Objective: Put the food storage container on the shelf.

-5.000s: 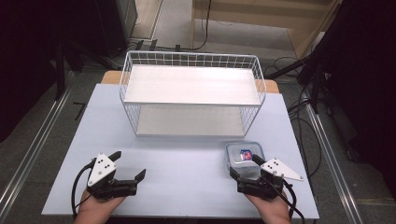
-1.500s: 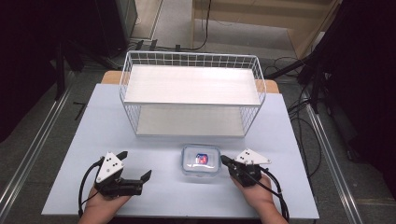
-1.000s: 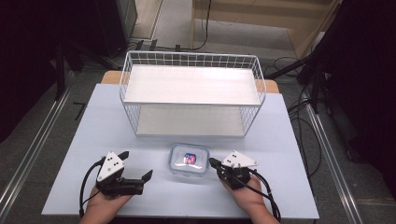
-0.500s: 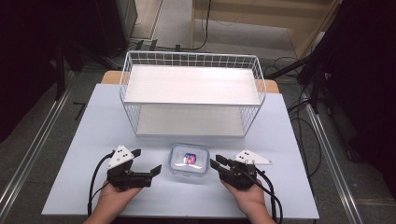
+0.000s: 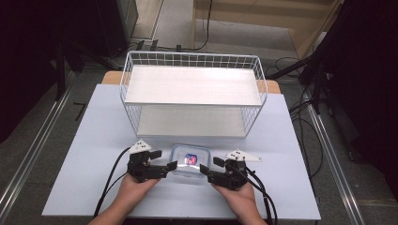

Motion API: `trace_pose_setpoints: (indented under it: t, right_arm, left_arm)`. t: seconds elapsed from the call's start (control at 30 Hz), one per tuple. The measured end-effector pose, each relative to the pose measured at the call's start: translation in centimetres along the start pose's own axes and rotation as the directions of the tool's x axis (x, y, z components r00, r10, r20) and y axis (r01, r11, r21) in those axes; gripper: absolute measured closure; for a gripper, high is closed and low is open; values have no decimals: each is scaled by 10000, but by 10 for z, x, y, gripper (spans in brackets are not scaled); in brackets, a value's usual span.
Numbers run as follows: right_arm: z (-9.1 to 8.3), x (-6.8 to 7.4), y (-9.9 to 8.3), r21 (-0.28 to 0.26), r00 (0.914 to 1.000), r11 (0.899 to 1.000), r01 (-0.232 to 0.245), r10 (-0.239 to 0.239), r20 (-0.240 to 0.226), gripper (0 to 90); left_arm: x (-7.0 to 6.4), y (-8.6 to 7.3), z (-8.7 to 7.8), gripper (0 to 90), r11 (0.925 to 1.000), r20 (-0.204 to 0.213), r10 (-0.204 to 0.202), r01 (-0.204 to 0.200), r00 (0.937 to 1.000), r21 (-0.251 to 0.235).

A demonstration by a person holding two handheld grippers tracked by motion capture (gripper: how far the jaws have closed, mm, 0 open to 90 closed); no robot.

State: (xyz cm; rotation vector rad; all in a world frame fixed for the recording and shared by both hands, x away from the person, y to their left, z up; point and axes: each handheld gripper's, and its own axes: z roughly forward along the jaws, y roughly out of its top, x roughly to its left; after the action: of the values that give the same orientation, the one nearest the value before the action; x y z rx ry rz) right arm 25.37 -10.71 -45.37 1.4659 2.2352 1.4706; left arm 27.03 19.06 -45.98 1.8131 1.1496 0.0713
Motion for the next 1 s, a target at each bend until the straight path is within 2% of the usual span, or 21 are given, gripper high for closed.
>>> trace_pose_setpoints:
  t: [0.07,0.17,0.23,0.47,0.53,0.63,0.77,0.93,1.0]
  right_arm:
    - [3,-2,-1,157,9992,9993,-343,346,-183,328]
    - [7,-5,-3,323,9977,9976,-619,627,-260,322]
    - [9,-9,-5,430,9955,9956,-832,850,-421,306]
    - [11,-11,-8,596,9867,9890,-1355,1401,-821,313]
    - [12,-13,-9,615,9823,9857,-1566,1619,-943,328]
    - [12,-16,-11,729,9691,9758,-2063,2141,-1224,333]
    - [12,-18,-12,820,9613,9704,-2273,2371,-1403,351]
    - [10,-19,-14,815,9558,9668,-2423,2522,-1512,388]
    - [8,-19,-15,683,9585,9700,-2335,2414,-1516,429]
  left_arm:
    - [1,-1,3,158,9997,235,-190,187,9995,125]
    - [1,-1,5,192,9988,443,-441,431,9980,219]
    - [0,-2,7,219,9986,595,-435,416,9973,316]
    - [-1,-2,13,241,9948,1146,-866,797,9896,635]
    - [-2,-2,15,238,9941,1198,-954,882,9882,638]
    - [-2,-3,17,231,9925,1293,-1074,986,9858,725]
    - [-2,-3,17,236,9926,1313,-1058,967,9857,734]
    - [-4,-4,14,254,9939,1245,-928,844,9879,712]
    - [-5,-5,12,263,9951,1185,-794,716,9898,684]
